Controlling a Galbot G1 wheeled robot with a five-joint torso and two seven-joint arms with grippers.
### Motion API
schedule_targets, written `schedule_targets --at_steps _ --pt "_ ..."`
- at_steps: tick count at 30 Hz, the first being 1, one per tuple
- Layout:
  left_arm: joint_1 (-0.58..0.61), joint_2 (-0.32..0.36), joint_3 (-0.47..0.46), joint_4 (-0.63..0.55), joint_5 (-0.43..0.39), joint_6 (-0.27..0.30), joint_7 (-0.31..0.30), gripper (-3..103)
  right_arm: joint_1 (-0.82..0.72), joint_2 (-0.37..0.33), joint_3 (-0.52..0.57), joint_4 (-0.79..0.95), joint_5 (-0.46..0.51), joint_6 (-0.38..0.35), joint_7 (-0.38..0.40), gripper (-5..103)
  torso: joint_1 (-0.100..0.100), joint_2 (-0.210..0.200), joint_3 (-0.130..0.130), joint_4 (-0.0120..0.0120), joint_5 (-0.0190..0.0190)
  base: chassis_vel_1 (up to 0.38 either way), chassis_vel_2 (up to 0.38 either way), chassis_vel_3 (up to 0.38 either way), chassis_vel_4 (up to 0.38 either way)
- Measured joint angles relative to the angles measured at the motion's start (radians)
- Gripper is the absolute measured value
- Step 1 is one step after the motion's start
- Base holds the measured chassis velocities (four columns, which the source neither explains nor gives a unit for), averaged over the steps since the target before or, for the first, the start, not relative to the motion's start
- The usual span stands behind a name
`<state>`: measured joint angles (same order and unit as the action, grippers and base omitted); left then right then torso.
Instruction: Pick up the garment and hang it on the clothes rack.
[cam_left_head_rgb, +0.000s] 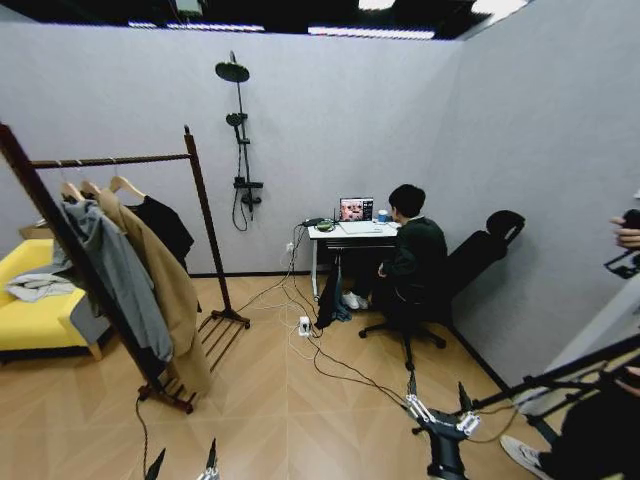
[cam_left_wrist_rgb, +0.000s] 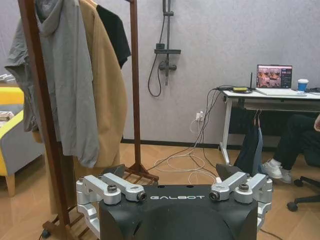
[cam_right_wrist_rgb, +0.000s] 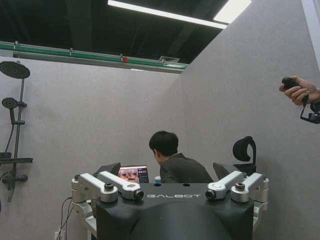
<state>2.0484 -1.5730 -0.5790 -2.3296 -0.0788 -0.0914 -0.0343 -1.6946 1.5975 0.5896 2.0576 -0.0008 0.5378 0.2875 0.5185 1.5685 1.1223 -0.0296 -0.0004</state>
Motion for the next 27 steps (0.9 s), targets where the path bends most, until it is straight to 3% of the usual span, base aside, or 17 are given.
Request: schedule_targets --at_steps 17,22,24,27 --pt "0.0 0.0 0.0 0.0 0.0 0.0 0.0 100 -0.012 -0.008 0.005 -0.019 -0.004 0.033 -0.02 100 -0.001 0.001 0.0 -0.0001 0.0003 0.327 -0.329 -0.337 0.328" --pt "0.0 0.0 -0.001 0.0 0.0 0.0 0.0 100 -0.059 -0.03 0.019 0.071 0.037 -0.042 -0.06 100 -0.001 0.001 0.0 0.0003 0.0004 0.178 -0.118 -0.21 0.179" --pt "0.0 0.0 0.0 0.0 0.0 0.0 0.0 100 -0.078 -0.051 0.031 0.116 0.066 -0.098 -0.085 100 -0.001 0.0 0.0 -0.001 0.0002 -0.011 0.012 -0.067 0.04" --pt "0.0 0.0 0.0 0.0 0.0 0.0 0.001 100 -0.078 -0.067 0.038 0.126 0.075 -0.123 -0.096 100 0.0 0.0 0.0 -0.0001 0.001 -0.037 0.014 0.008 0.007"
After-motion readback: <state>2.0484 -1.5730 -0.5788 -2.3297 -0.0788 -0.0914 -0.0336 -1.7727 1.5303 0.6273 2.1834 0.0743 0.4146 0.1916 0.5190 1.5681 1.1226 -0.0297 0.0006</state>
